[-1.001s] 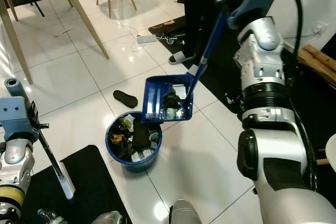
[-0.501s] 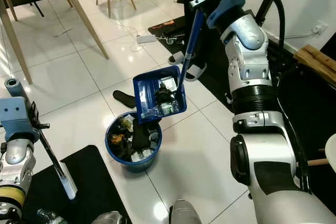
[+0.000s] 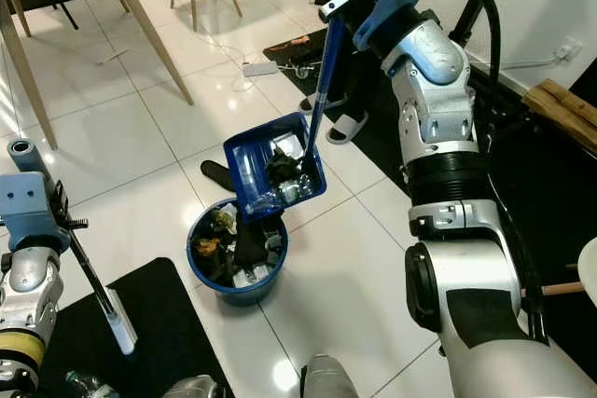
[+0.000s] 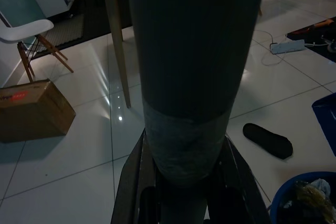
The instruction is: Sweep floor
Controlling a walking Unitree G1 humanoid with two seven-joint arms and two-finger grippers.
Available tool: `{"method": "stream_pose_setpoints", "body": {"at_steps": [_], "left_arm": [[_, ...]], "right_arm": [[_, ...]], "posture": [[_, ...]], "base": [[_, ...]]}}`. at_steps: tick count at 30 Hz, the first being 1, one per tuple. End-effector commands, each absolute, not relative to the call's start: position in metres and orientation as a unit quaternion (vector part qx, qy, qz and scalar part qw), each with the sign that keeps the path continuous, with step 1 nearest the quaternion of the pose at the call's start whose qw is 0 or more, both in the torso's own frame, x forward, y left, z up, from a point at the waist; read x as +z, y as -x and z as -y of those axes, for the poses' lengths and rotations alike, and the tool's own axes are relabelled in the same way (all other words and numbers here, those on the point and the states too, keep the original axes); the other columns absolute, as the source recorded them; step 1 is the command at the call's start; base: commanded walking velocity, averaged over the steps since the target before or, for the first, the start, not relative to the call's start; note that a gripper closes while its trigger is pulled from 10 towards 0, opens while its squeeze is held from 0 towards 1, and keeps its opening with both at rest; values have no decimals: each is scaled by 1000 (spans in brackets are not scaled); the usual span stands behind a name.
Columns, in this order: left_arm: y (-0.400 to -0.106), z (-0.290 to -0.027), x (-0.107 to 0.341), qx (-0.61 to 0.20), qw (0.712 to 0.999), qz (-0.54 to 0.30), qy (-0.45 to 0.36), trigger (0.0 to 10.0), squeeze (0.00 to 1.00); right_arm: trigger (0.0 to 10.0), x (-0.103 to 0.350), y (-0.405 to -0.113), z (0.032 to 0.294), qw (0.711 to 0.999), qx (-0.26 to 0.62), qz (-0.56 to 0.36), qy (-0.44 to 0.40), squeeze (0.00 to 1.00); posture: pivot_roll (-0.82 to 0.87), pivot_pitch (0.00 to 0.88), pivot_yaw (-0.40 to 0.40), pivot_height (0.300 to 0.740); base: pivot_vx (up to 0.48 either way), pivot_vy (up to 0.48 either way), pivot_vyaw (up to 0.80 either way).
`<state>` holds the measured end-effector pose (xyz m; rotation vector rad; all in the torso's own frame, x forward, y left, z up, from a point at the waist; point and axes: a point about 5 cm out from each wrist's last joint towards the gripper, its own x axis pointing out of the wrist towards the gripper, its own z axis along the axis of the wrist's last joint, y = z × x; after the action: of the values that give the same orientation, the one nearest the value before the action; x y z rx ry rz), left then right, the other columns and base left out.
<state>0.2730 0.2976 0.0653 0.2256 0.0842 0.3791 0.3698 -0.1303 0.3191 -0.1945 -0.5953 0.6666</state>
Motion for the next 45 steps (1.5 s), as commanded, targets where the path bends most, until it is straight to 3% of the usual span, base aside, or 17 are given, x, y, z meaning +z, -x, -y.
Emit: {"method": "stream_pose_setpoints", "body": {"at_steps": [1, 27, 30, 45], "left_arm": [[-275, -297, 69, 192, 975, -30, -112, 10000, 0], [-276, -294, 68, 191, 975, -30, -109, 10000, 0], [-277, -294, 68, 189, 975, -30, -109, 10000, 0], [-277, -292, 68, 184, 976, -31, -109, 10000, 0]], "right_arm": [[10000, 328, -362, 124, 881, 342, 312, 98, 0], [10000, 320, -342, 86, 825, 439, 317, 162, 0], [10000, 317, -337, 76, 806, 460, 317, 198, 0], [10000, 310, -329, 63, 771, 487, 316, 263, 0]], "posture": [[15, 0, -1, 740], [14, 0, -2, 740], [11, 0, 1, 740], [9, 0, 6, 740]], "base": [[0, 0, 0], [0, 0, 0], [0, 0, 0], [0, 0, 0]]}}
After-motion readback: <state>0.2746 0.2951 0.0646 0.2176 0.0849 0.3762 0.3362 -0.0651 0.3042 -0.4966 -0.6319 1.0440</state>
